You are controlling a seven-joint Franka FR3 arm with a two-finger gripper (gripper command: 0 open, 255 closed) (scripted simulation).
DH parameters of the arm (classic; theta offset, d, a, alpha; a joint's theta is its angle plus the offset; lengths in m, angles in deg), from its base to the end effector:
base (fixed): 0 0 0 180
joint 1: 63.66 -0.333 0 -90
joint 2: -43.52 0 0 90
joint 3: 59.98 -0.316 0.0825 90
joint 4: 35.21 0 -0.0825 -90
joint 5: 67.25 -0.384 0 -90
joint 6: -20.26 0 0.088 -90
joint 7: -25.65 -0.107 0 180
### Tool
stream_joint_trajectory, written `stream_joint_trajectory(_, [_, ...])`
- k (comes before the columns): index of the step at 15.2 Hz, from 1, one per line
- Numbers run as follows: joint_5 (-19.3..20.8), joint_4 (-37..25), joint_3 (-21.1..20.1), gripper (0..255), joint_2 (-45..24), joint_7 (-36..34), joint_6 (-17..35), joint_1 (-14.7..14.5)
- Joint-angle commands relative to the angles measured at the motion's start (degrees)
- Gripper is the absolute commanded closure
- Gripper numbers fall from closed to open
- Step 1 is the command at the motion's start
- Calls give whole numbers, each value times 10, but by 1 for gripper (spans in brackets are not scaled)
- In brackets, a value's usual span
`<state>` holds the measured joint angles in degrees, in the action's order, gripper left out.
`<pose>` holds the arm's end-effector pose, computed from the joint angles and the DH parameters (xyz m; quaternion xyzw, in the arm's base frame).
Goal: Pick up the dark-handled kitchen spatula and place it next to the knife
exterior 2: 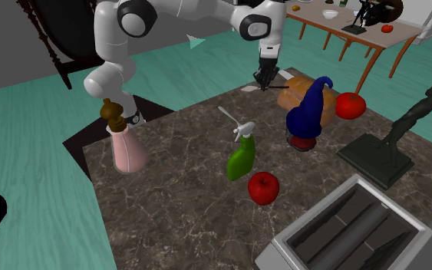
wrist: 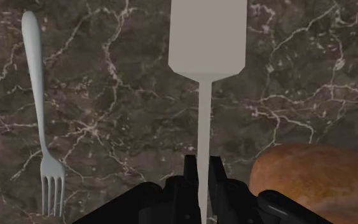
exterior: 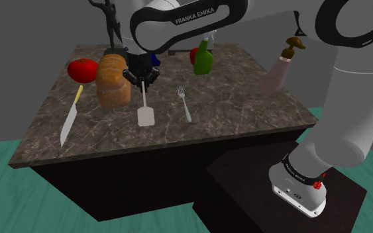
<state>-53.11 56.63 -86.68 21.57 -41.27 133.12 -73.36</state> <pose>0.5635 0.3508 0.4301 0.9719 -0.2332 0.0323 0.0077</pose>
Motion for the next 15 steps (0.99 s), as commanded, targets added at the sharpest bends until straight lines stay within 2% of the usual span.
stream_joint_trajectory(1, [3,11,1,255,-3,-3,14,0])
stream_joint_trajectory(15, [27,61,13,255,-40,-22,97,-5])
